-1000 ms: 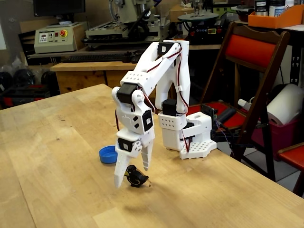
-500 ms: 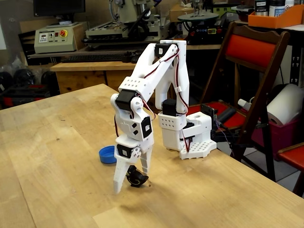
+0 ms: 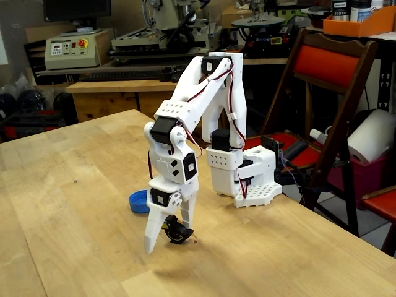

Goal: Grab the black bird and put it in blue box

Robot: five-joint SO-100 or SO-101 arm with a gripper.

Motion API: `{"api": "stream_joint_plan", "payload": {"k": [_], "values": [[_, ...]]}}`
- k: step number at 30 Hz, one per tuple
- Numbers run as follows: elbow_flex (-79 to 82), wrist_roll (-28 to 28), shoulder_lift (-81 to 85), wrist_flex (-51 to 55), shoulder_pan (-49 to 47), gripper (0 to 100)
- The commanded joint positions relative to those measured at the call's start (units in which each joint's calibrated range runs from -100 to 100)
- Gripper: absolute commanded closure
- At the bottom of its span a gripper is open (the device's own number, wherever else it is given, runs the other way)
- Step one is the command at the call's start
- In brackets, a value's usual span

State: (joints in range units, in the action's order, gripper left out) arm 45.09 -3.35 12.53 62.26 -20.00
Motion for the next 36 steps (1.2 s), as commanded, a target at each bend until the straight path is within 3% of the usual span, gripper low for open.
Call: {"api": "stream_joint_plan", "payload": {"k": [1,18,29,36], "values": [[-0.31,-0.15,0.52,0.2,0.67,58],[-0.31,-0.15,0.43,0.35,0.67,59],[-0.4,-0.15,0.52,0.04,0.67,80],[-0.4,-0.15,0.43,0.27,0.67,86]]}}
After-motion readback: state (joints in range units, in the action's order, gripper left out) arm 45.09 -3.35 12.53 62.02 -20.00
